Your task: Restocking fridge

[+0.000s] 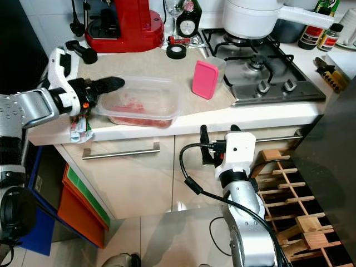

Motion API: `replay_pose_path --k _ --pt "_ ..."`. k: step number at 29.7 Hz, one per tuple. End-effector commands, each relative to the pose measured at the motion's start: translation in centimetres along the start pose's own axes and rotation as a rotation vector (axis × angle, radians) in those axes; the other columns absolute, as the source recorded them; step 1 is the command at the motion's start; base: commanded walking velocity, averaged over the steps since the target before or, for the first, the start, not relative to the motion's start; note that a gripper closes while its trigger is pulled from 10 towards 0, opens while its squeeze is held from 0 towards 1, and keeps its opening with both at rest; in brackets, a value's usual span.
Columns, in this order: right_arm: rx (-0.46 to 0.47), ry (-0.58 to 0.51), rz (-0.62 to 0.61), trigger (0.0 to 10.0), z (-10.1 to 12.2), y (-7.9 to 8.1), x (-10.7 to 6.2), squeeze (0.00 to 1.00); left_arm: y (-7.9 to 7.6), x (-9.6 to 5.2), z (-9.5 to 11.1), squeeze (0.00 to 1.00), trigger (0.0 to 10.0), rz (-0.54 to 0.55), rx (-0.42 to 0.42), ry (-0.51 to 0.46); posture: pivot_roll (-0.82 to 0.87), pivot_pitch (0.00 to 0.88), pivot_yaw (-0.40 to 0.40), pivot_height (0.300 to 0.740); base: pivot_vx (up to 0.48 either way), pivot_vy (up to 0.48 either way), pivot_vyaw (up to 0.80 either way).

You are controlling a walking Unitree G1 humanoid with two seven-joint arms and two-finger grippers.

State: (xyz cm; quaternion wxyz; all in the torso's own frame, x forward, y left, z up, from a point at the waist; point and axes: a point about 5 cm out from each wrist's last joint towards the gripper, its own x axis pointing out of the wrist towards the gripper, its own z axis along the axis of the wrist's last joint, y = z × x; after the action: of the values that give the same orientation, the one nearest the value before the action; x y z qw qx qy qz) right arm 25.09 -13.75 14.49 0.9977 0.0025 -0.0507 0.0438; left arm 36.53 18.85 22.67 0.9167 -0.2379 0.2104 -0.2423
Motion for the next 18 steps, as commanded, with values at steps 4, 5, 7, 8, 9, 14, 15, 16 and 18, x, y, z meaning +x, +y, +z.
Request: replay_pose_path --k 4,5,7,8,9,14,15,16,18 --pt "-0.006 0.002 0.007 10.0 0.1 0.0 -0.1 0.00 1.0 0.3 -1.2 0.00 0.0 0.091 0.072 0.037 0.00 0.090 0.011 0.740 0.000 0.000 0.00" --pt "-0.006 0.003 0.007 10.0 0.1 0.0 -0.1 0.00 1.0 0.3 -1.3 0.00 0.0 0.094 0.082 0.038 0.00 0.091 0.012 0.740 0.000 0.000 0.00" --pt "-0.006 0.003 0.007 10.0 0.1 0.0 0.0 0.00 1.1 0.2 -1.3 0.00 0.0 0.097 0.088 0.034 0.00 0.092 0.012 0.740 0.000 0.000 0.00" --pt "-0.007 0.006 0.007 10.0 0.1 0.0 0.0 0.00 1.2 0.2 -1.5 0.00 0.0 0.096 0.095 0.028 0.00 0.093 0.011 0.740 0.000 0.000 0.00" --pt "-0.007 0.006 0.007 10.0 0.1 0.0 0.0 0.00 1.2 0.2 -1.5 0.00 0.0 0.096 0.095 0.028 0.00 0.093 0.011 0.740 0.000 0.000 0.00" --pt "-0.003 0.015 0.011 10.0 -0.1 0.2 0.0 0.00 1.4 0.1 -1.4 0.00 0.0 0.063 0.049 -0.060 0.01 0.096 0.010 0.740 0.000 0.000 0.00" --pt "-0.003 0.015 0.011 10.0 -0.1 0.2 0.0 0.00 1.4 0.1 -1.4 0.00 0.0 0.063 0.049 -0.060 0.01 0.096 0.010 0.740 0.000 0.000 0.00" --pt "-0.002 0.016 0.012 10.0 -0.1 0.2 0.0 0.00 1.4 0.0 -1.4 0.00 0.0 0.054 0.039 -0.074 0.01 0.099 0.010 0.740 0.000 0.000 0.00" --pt "-0.001 0.019 0.012 10.0 -0.1 0.2 0.0 0.00 1.0 0.1 -1.4 0.00 0.0 0.006 0.012 -0.126 0.01 0.100 0.009 0.740 0.000 0.000 0.00"
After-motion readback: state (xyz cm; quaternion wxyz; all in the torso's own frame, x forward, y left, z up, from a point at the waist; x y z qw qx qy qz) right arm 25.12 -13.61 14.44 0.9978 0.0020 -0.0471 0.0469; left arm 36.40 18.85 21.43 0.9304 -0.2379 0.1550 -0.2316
